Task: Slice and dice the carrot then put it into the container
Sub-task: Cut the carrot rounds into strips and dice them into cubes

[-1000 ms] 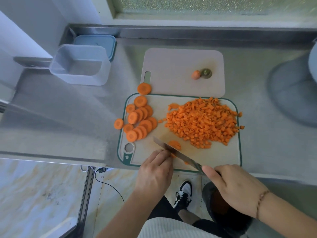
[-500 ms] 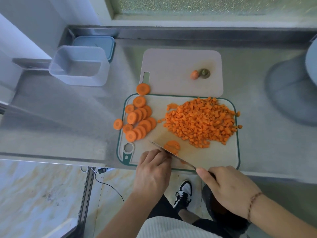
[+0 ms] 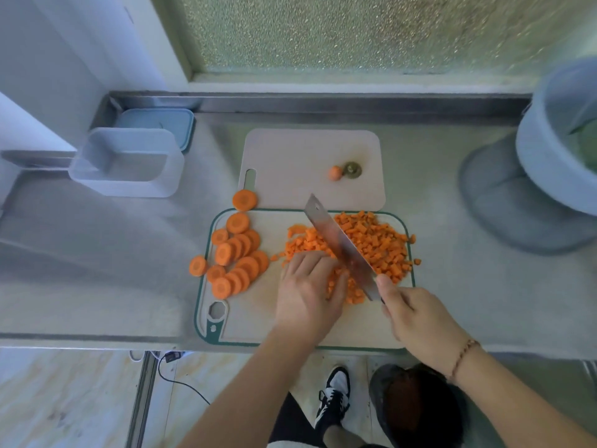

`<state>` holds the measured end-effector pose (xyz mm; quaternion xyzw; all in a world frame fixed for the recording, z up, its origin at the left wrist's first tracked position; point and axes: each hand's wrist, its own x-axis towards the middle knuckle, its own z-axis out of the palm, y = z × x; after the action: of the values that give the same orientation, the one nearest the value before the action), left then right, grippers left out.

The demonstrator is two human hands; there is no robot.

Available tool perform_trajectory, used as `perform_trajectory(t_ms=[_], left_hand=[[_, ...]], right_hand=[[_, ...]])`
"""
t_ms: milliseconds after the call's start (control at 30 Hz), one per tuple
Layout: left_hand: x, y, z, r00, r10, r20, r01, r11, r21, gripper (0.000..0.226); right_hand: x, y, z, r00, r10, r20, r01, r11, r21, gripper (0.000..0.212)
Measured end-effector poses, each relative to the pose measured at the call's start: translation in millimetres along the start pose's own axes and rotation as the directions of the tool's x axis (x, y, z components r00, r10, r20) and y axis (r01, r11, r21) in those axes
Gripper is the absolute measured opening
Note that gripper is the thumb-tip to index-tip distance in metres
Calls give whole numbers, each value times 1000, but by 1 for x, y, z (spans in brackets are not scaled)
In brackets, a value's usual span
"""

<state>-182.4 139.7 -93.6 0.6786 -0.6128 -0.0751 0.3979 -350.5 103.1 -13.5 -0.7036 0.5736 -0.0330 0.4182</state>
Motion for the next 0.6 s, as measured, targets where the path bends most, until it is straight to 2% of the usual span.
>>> perform_trajectory(t_ms=[100,167,233,300,333,400,433,500,600], left_hand=[[10,3,12,1000,20,-22,-18,997,80,13],[10,-1,14,1000,21,-21,-18,992,127,10],[10,-4,10,999,4,-50,0,996,84,9],[9,-3,-4,986,-13,-169,3,998,-60,11],[9,-1,-15,969,-11,-245,-19,993,-118,15],[11,3,-36,942,73,-329,-118,986,-120,18],[12,4,-45,942,151,-300,-183,980,-81,17],[19,4,-51,960,261,-101,-260,965,20,10],[31,-3,-43,951,202,234,-237,963,132,18]], right_hand=[[-1,-6,-1,995,88,54,-97,975,200,72],[-2,-9,-4,991,111,70,-126,957,262,71],[-4,-6,-8,999,31,-36,-27,995,93,72],[-9,-4,-14,995,-44,-91,24,977,-214,65],[-11,-2,-15,993,-65,-96,26,930,-366,61],[-14,2,-15,988,-128,-88,51,802,-595,63],[-14,6,-13,984,-164,-74,74,744,-664,65],[-14,8,-10,974,-217,-61,106,679,-726,71],[-16,7,-5,951,-295,-89,126,636,-761,75]])
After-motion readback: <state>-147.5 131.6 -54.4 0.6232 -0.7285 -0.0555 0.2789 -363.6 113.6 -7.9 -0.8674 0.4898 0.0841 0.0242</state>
